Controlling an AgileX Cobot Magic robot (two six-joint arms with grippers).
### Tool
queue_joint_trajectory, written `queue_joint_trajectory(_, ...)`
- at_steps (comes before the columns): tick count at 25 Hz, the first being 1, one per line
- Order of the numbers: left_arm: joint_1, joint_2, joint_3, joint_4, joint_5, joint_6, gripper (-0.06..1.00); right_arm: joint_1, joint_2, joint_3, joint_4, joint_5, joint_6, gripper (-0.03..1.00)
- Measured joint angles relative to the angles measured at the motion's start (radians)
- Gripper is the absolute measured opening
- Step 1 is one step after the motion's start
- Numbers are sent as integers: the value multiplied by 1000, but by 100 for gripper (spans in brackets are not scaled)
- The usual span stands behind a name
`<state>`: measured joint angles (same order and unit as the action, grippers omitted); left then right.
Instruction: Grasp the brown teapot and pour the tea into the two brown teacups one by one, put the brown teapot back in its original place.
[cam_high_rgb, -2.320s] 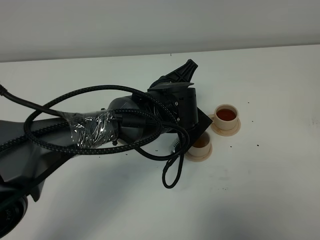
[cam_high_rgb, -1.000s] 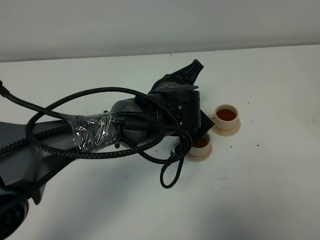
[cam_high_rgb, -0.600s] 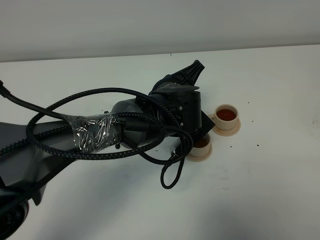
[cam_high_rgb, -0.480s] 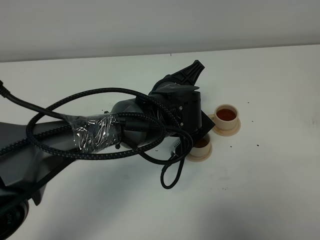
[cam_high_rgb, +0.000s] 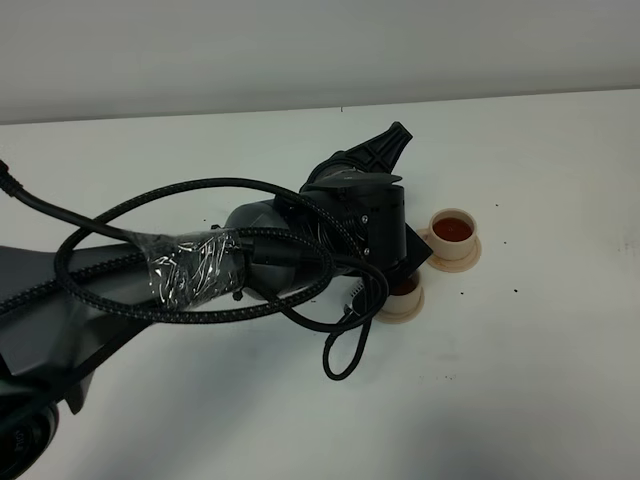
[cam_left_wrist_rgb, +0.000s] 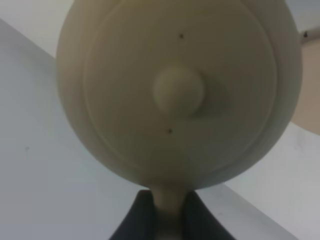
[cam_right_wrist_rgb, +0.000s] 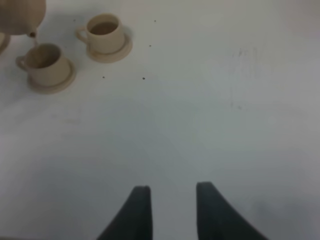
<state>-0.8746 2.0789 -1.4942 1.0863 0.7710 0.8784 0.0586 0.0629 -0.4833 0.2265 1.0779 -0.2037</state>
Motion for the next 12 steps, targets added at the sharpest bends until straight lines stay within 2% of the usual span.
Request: queue_joint_trajectory(12,-1,0,0,-12,4,0,12,0,0,0,0,0,0,24)
